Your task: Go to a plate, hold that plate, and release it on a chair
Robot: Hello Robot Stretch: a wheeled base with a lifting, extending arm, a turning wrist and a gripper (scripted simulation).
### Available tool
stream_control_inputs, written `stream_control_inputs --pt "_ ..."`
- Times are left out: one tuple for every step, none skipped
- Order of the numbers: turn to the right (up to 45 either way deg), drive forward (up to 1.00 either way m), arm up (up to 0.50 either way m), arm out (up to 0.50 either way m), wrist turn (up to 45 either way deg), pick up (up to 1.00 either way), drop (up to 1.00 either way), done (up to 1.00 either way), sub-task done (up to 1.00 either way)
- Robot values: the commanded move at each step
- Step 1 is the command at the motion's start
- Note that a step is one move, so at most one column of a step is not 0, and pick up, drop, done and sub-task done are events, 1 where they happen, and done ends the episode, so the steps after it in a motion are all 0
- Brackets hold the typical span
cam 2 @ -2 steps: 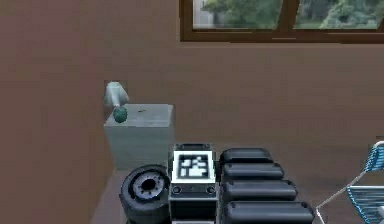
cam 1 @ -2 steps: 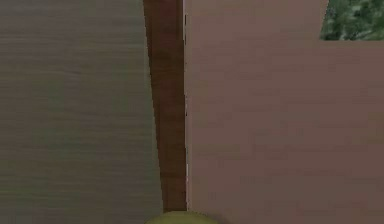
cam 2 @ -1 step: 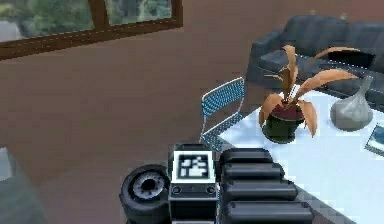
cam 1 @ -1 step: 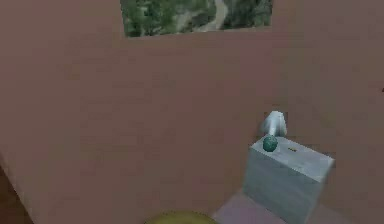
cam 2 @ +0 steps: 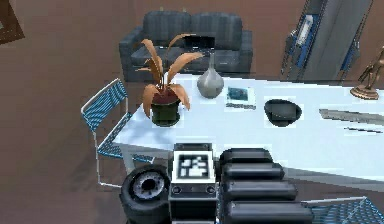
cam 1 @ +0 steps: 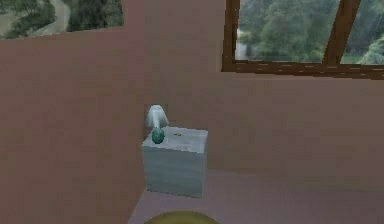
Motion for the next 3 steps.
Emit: stream_control_inputs --pt "0.0 0.00 0.00 0.34 0.0 0.00 0.00 0.00 0.00" --pt "0.0 0.00 0.00 0.00 45.0 0.00 0.00 0.00 0.00" --pt "0.0 0.00 0.00 0.00 45.0 0.00 0.00 0.00 0.00"
